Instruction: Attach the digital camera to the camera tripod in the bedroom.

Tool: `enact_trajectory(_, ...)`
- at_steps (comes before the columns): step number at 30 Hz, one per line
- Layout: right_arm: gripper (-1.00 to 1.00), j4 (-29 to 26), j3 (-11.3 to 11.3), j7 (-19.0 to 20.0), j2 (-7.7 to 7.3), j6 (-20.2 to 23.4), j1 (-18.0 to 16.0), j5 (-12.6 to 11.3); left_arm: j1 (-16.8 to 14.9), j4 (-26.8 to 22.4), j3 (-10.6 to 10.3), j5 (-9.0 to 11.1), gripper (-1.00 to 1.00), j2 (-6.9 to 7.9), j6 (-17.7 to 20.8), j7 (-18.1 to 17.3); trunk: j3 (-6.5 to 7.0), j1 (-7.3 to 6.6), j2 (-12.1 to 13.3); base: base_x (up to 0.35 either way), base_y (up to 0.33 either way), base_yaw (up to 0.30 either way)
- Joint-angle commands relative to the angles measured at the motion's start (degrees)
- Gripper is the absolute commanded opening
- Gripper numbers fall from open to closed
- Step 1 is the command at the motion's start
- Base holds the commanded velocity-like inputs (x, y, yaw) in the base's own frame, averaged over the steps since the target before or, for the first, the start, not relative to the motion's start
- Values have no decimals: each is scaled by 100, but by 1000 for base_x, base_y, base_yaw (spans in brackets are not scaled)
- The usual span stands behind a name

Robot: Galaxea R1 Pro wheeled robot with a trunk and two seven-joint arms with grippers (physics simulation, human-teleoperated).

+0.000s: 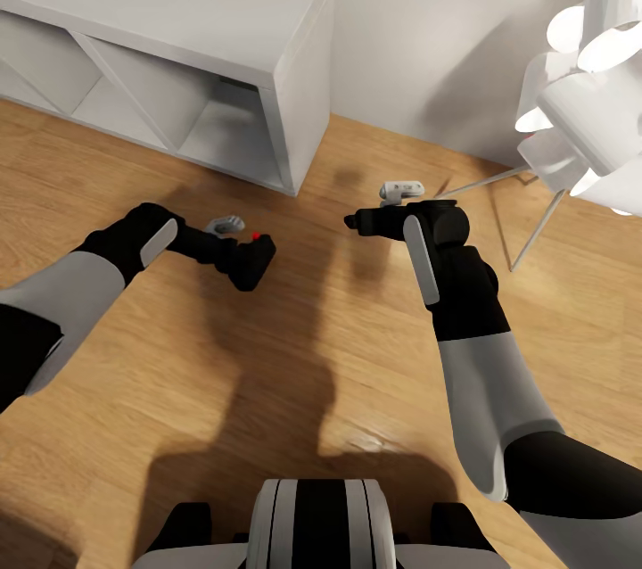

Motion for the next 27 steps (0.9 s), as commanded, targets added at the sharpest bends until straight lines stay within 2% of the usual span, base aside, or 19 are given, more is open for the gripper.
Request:
enact_trajectory(1, 100, -3, -2, -8, 1, 22, -3, -22, 3, 5, -70, -234, -100, 15, -46, -6, -4, 0, -1, 0, 0, 0)
enact_trajectory(21, 100, -10, -2, 15, 1, 38, -3, -22, 22, 4, -56, -216, -100, 41, 331, 223, -4, 0, -1, -2, 0, 0)
enact_trajectory(27, 100, -11, 3, 18, 1, 52, -3, -22, 22, 5, -56, -222, -100, 41, 350, 234, -4, 0, -1, -160, -51, 0)
